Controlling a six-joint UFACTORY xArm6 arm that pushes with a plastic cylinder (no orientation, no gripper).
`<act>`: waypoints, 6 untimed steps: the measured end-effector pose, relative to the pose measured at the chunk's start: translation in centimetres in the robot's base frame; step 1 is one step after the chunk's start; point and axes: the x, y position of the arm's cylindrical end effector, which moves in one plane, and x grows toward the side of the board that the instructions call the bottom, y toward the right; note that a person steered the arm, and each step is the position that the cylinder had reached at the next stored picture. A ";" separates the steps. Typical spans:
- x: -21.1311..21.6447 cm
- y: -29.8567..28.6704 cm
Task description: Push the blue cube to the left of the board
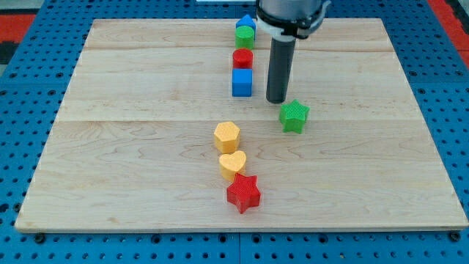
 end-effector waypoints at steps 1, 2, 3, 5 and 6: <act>-2.2 -1.8; -1.5 -4.8; -2.8 -8.0; -1.7 -5.9; 5.9 -0.8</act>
